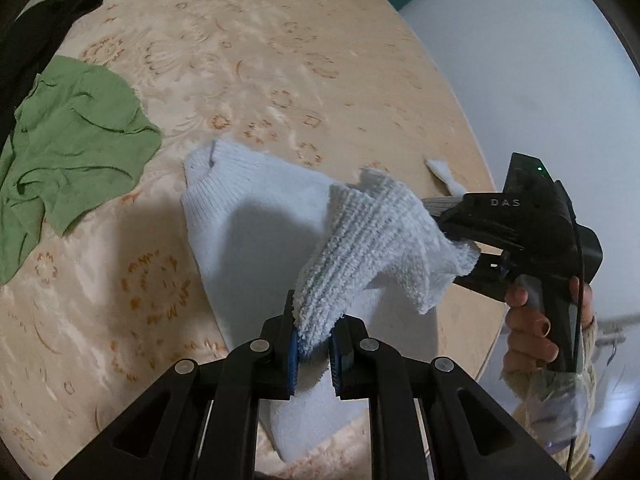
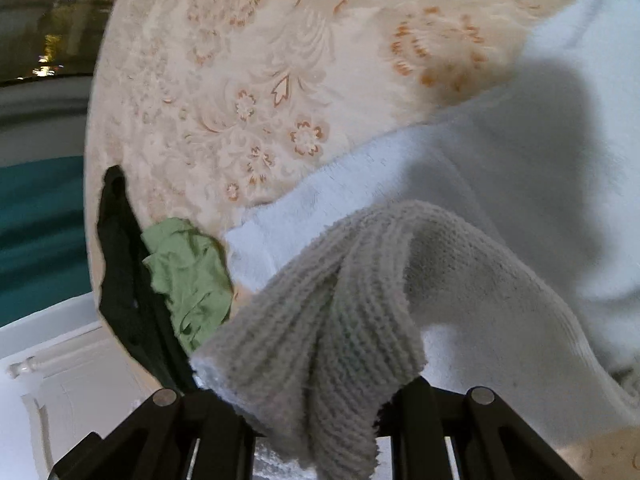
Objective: Fold clothes
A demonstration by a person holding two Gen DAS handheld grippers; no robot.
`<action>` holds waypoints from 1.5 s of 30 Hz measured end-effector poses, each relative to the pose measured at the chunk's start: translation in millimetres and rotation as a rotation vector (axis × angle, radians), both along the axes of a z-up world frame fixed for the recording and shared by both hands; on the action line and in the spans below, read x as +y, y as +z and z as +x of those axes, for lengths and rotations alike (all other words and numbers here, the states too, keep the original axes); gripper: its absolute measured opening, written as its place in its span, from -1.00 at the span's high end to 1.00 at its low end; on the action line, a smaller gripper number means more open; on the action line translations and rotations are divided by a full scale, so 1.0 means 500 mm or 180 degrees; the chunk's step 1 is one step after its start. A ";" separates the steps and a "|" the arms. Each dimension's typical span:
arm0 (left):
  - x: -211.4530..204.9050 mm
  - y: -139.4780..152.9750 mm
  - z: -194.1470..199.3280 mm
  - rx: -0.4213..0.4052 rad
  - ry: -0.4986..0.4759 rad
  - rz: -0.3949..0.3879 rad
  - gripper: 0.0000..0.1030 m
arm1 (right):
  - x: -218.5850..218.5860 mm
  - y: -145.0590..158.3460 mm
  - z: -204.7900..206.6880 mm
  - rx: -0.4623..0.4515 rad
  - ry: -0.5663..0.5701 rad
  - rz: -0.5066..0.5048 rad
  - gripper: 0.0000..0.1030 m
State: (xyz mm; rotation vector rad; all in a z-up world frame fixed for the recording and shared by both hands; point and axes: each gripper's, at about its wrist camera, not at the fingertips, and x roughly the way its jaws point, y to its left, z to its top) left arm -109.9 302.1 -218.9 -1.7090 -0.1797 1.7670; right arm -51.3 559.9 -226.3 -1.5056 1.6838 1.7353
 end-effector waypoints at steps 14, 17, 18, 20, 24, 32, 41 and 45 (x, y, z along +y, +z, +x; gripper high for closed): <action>-0.162 -0.058 -0.076 -0.0215 0.1176 -0.0254 -0.47 | 0.050 0.001 0.078 0.0581 -0.0381 -0.0032 -0.47; -0.196 -0.038 -0.009 -0.0203 0.1156 -0.0039 -0.50 | 0.033 -0.004 0.191 0.0254 -0.0097 0.0349 -0.47; -0.202 -0.035 0.015 -0.0197 0.1124 -0.0012 -0.50 | 0.025 -0.011 0.237 0.0129 -0.0036 0.0431 -0.48; -0.197 -0.035 0.058 -0.0268 0.1038 -0.0013 -0.50 | 0.005 -0.035 0.337 -0.0053 -0.0051 0.0382 -0.48; -0.162 -0.061 0.137 -0.0549 0.0894 0.0127 -0.50 | -0.043 -0.085 0.518 -0.0294 -0.0290 0.0129 -0.52; -0.121 -0.057 0.258 -0.0604 0.0692 0.0029 -0.50 | -0.135 -0.196 0.542 0.0252 -0.0556 -0.0489 -0.51; -0.098 -0.014 0.333 0.0282 -0.0024 -0.0638 -0.50 | -0.170 -0.186 0.459 0.0128 -0.0165 -0.0207 0.18; -0.050 -0.022 0.360 0.0444 -0.0337 -0.0612 -0.50 | -0.170 -0.167 0.459 0.0214 -0.0185 -0.0302 0.68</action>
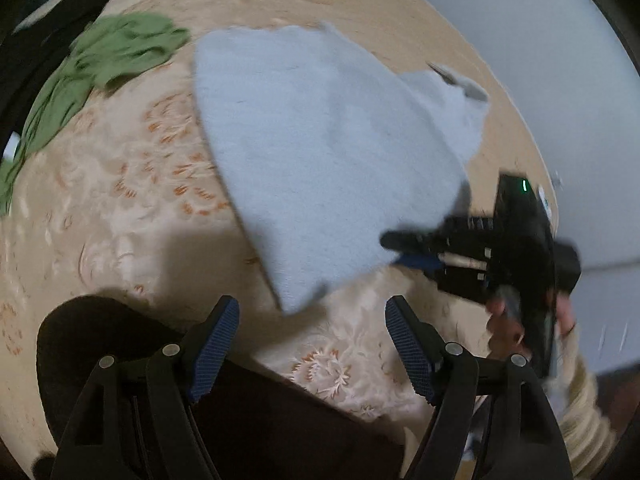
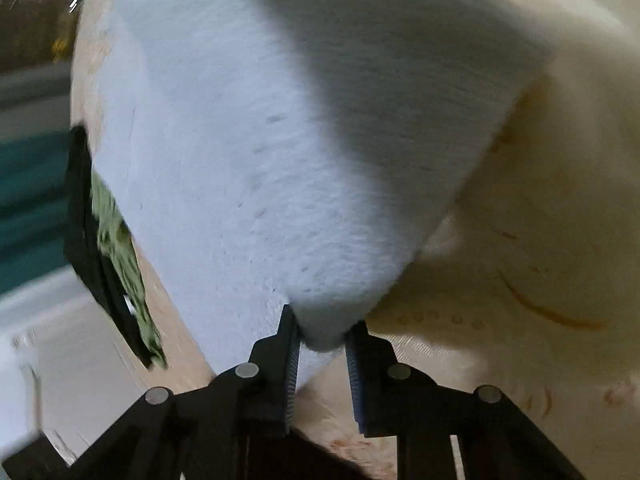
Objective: Fold clothes
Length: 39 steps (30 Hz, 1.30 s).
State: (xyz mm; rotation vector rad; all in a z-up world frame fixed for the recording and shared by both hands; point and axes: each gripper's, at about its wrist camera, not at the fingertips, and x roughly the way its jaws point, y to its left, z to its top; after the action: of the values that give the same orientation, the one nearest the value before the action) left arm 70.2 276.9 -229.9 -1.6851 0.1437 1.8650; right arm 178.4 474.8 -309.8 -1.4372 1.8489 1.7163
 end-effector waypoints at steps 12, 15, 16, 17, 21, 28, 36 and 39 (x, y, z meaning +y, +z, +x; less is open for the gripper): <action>0.172 -0.073 0.179 0.2310 -0.2336 -0.1398 -0.51 | 0.030 0.096 0.015 0.0505 -0.0263 -0.0222 0.70; 0.194 -0.120 0.163 0.2454 -0.2414 -0.1695 -0.51 | 0.025 0.115 -0.011 0.0524 -0.0278 -0.0243 0.71; 0.198 -0.129 0.151 0.2513 -0.2348 -0.1783 -0.51 | 0.018 0.118 -0.021 0.0524 -0.0292 -0.0255 0.71; 0.200 -0.134 0.134 0.2603 -0.2227 -0.1871 -0.50 | 0.013 0.120 -0.029 0.0513 -0.0296 -0.0262 0.71; 0.203 -0.143 0.072 0.2484 -0.1916 -0.1850 0.27 | 0.015 0.120 -0.027 0.0456 -0.0281 -0.0279 0.71; 0.170 -0.113 0.033 0.2264 -0.1747 -0.1618 0.57 | 0.003 0.109 -0.001 0.0373 -0.0288 -0.0304 0.71; 0.099 -0.081 0.076 0.2435 -0.2139 -0.1846 0.59 | -0.059 0.134 0.005 0.0368 -0.0024 -0.0263 0.72; 0.053 -0.096 0.092 0.2272 -0.2291 -0.1932 0.59 | -0.106 0.121 0.011 0.0298 0.0205 -0.0337 0.72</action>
State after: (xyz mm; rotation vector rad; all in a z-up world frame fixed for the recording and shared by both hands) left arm 116.4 303.5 -277.8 -0.9620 1.5079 1.8113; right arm 184.0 421.7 -249.4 -1.4952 1.9904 1.7684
